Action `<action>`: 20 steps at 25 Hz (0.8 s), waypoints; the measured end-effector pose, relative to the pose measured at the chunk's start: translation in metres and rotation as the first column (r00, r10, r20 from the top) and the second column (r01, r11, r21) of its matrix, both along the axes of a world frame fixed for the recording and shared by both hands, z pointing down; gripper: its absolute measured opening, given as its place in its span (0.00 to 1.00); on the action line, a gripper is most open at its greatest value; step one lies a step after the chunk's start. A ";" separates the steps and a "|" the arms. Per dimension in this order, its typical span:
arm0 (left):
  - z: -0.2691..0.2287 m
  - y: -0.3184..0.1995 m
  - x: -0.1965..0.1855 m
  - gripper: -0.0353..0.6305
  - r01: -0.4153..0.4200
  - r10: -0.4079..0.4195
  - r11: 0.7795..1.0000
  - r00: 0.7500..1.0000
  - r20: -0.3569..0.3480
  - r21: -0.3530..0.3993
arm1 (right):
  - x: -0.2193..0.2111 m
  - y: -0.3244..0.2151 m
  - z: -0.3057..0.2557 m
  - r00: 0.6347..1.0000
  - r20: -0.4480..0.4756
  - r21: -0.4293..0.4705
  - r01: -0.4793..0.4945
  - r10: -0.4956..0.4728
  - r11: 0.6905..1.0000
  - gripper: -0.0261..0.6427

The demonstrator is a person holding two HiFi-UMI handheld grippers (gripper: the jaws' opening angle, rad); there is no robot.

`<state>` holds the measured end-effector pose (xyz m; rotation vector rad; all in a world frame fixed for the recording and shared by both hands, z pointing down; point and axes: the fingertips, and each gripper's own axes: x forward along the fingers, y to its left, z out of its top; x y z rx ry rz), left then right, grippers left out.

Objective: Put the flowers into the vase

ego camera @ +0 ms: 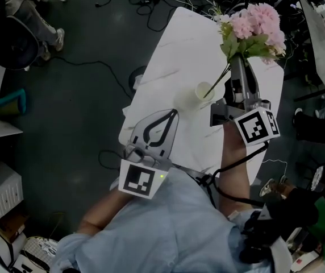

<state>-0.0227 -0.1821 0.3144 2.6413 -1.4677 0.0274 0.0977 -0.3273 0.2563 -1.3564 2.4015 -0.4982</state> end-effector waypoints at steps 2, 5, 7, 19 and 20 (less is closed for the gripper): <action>-0.001 -0.002 0.009 0.06 -0.003 0.003 1.000 1.000 0.004 -0.008 | 0.007 -0.001 0.005 1.000 -0.002 -0.004 -0.003 0.003 1.000 0.08; 0.005 -0.006 0.006 0.06 -0.014 0.014 0.999 1.000 0.002 -0.034 | 0.004 -0.002 0.013 1.000 -0.001 -0.012 -0.008 0.008 1.000 0.08; 0.011 -0.008 0.005 0.06 -0.030 0.030 0.999 1.000 0.010 -0.046 | 0.003 -0.003 0.014 1.000 0.000 -0.008 -0.011 0.011 1.000 0.08; 0.041 -0.006 -0.026 0.06 -0.050 0.049 0.997 0.999 -0.019 -0.059 | -0.048 0.024 0.061 0.996 -0.079 0.051 0.041 -0.037 0.998 0.08; 0.045 -0.002 -0.026 0.06 -0.050 0.049 0.997 0.999 -0.019 -0.058 | -0.050 0.033 0.069 0.995 -0.090 0.059 0.050 -0.045 0.997 0.09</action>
